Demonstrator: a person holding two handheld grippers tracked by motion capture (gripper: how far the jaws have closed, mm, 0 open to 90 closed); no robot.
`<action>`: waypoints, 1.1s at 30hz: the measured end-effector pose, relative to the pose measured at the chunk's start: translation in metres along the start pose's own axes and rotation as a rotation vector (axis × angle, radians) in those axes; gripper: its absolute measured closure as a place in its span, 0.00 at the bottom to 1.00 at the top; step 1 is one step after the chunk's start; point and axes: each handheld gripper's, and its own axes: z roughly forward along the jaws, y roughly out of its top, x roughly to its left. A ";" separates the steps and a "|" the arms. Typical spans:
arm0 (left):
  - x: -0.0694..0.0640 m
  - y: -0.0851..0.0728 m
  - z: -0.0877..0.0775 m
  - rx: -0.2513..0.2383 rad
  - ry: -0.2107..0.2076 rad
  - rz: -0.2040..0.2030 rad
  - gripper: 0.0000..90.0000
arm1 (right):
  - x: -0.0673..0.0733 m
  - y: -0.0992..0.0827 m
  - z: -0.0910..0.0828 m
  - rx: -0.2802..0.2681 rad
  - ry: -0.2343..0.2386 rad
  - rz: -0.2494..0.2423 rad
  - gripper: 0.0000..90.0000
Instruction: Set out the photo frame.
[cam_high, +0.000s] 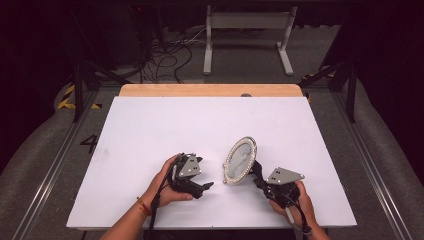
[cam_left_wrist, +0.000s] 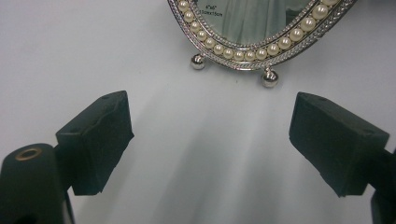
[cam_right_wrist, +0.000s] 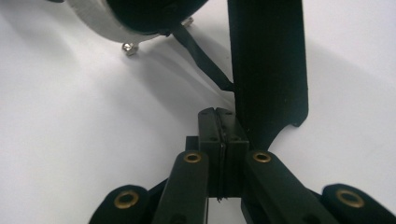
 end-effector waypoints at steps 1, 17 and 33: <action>0.000 0.000 0.000 0.000 -0.001 0.000 0.16 | -0.002 0.000 0.001 -0.003 -0.005 0.003 1.00; 0.000 0.001 0.002 0.001 0.007 0.002 0.16 | -0.022 0.004 0.011 -0.013 -0.042 0.059 0.99; -0.002 0.001 0.002 0.012 0.005 0.019 0.15 | -0.023 0.003 0.006 0.004 -0.047 0.055 0.99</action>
